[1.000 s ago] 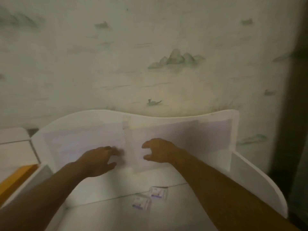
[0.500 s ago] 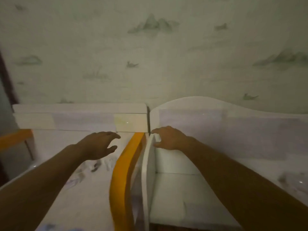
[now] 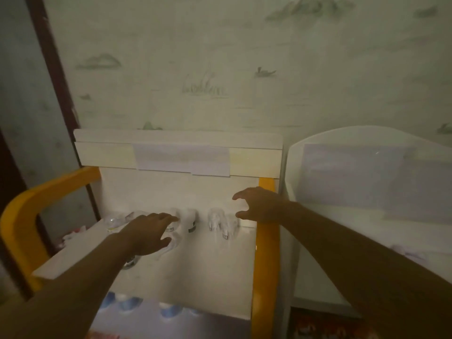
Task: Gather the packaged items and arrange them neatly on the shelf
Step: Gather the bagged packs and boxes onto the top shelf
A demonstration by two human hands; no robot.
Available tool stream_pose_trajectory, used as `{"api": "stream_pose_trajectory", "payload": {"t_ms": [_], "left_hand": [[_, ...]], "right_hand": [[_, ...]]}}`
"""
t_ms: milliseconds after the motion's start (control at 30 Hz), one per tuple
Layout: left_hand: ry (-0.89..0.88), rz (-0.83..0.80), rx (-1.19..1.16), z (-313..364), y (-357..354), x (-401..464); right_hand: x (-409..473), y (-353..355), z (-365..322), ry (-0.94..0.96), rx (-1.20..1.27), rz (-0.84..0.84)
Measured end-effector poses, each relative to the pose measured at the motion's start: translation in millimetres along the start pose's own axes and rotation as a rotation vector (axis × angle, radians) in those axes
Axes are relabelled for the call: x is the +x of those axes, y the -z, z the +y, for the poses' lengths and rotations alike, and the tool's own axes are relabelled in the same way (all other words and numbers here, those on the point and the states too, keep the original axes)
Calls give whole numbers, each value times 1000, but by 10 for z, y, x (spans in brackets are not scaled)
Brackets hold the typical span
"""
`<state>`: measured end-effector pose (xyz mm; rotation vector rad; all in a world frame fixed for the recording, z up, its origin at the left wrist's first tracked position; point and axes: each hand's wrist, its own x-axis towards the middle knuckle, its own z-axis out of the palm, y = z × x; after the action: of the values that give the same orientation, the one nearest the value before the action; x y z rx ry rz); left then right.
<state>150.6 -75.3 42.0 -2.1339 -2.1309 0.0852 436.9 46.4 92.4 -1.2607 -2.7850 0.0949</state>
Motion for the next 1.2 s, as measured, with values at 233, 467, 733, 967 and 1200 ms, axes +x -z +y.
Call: {"api": "stream_pose_trajectory", "payload": {"t_ms": [233,467,733,967,1200], "left_hand": [[11,-82,28,-372,-111,149],[39,-170,1,-764,-138,456],[-62,-236,-45,-1039,-448,827],[-262,-430,-67,-1028,-952,1270],[-350,-555,-25,-992,-1171,1386]], "right_hand": [[683,-214,-242,58,93,-20],[1346,-327,-470,116,93,-62],[2005,-812,-681,42,107,-145],[2383,-1319,-838,-141,153,-222],[2499,-1633,-922,-175,207,-212]]}}
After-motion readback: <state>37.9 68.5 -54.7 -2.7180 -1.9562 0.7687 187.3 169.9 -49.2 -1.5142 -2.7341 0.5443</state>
